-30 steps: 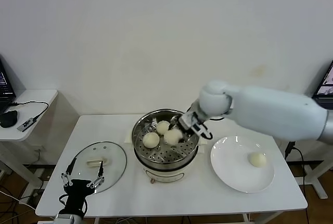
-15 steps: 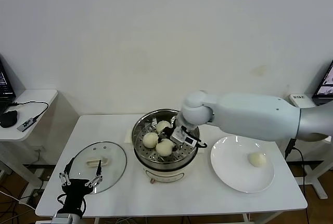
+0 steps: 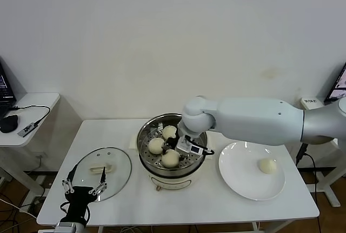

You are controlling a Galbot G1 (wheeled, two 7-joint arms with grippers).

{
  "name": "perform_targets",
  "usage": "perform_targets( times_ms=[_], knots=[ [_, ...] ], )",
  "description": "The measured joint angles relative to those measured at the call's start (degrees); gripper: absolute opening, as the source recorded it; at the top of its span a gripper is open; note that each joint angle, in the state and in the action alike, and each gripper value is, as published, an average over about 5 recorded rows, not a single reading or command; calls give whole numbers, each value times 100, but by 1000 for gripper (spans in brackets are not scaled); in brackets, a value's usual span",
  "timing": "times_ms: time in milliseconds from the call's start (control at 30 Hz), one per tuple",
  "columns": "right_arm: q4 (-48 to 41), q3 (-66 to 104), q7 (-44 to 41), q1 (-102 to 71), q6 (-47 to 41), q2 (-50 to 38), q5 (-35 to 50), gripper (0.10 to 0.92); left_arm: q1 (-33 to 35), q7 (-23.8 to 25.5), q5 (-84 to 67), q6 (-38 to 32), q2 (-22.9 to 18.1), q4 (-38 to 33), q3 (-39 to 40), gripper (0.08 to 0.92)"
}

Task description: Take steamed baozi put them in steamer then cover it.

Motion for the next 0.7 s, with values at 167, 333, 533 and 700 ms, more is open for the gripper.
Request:
perform_targets(
  times_ms=[167, 333, 533, 700],
  knots=[
    [5, -14, -13, 6, 18, -12, -5, 701, 1, -4, 5, 0, -7, 1, 15, 823],
    [7, 14, -21, 53, 13, -61, 3, 810, 6, -5, 6, -1, -6, -10, 13, 823],
    [-41, 164, -94, 152, -47, -189, 89, 822, 5, -2, 11, -2, 3, -35, 14, 823],
    [-52, 365, -142, 249, -159, -393, 273, 823, -13, 1, 23, -2, 31, -54, 10, 823]
  ],
)
